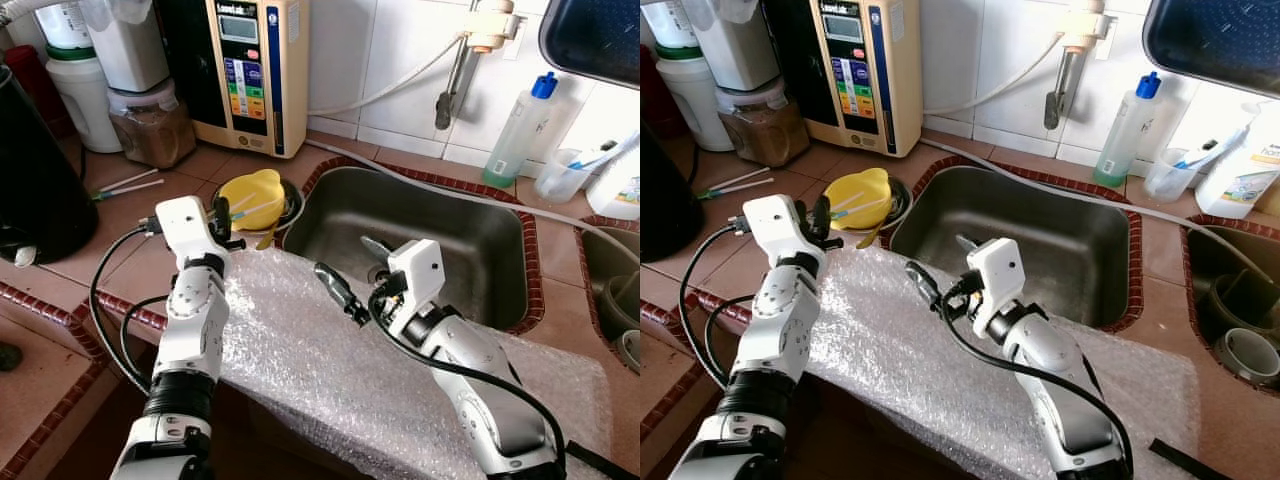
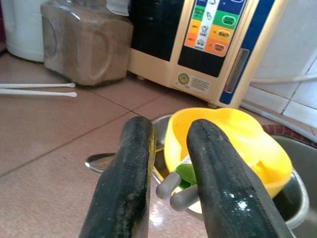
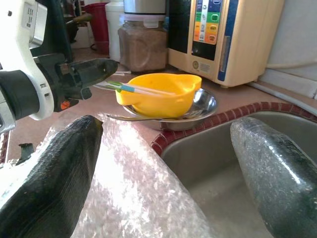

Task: Kitchen organization

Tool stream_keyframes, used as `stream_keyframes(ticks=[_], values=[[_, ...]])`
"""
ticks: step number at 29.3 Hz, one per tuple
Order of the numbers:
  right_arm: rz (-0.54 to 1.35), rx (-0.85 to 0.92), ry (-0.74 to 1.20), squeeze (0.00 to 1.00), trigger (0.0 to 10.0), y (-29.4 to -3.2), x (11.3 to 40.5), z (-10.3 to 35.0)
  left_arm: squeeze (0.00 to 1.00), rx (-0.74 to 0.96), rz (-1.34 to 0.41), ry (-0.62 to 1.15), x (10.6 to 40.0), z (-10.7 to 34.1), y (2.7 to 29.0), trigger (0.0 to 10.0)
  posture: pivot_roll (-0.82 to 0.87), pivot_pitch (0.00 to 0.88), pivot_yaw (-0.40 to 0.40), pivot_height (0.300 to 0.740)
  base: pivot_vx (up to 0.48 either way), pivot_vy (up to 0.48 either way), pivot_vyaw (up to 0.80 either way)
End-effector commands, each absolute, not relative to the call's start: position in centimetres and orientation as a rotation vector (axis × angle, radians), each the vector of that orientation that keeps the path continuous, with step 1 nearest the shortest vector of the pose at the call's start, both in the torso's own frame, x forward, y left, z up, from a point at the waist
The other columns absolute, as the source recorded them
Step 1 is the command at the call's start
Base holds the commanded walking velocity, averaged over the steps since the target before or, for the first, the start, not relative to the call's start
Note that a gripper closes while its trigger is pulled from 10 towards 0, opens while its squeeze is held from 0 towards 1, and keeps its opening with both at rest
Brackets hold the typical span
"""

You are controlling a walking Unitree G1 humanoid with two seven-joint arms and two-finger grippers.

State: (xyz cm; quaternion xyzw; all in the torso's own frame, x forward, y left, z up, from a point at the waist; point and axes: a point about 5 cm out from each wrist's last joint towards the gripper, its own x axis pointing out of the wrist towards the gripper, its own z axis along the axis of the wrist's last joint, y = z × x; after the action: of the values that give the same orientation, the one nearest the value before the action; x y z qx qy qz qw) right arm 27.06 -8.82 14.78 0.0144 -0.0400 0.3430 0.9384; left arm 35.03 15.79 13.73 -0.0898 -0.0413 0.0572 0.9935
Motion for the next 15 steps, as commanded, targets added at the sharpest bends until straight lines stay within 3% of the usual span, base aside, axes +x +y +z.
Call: stream_keyframes(ticks=[1,15], values=[[0.692,0.031,-0.088,0.0,10.0,-8.9,27.1,14.9,0.0,-0.161,0.112,-0.128,35.4,15.0,15.8,0.0,0.06,0.0,-0.013,0.74,0.0,0.0,0.0],[0.7,0.026,-0.086,0.0,10.0,-8.9,27.2,14.9,0.0,-0.135,0.154,-0.183,35.1,15.7,16.5,0.0,0.06,0.0,-0.02,0.74,0.0,0.0,0.0]])
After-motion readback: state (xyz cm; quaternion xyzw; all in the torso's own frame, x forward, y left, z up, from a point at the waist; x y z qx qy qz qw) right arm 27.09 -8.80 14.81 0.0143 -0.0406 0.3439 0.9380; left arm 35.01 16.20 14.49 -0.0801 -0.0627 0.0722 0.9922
